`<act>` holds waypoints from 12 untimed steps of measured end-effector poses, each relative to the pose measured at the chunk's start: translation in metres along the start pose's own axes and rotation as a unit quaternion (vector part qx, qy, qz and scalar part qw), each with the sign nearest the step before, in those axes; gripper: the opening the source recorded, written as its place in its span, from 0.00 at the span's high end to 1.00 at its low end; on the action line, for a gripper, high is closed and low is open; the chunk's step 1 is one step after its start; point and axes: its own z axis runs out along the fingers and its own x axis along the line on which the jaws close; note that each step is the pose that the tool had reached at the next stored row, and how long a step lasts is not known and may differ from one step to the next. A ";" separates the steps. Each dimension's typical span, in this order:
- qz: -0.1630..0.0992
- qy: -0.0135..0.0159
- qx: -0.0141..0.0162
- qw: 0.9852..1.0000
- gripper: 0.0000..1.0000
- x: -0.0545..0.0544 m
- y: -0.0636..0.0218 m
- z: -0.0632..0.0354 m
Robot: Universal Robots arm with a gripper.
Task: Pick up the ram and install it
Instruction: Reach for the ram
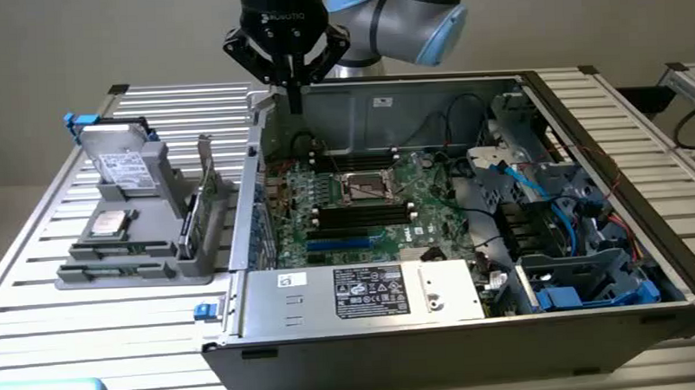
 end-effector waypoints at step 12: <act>0.000 0.000 0.000 1.000 0.89 0.000 0.0000 0.0001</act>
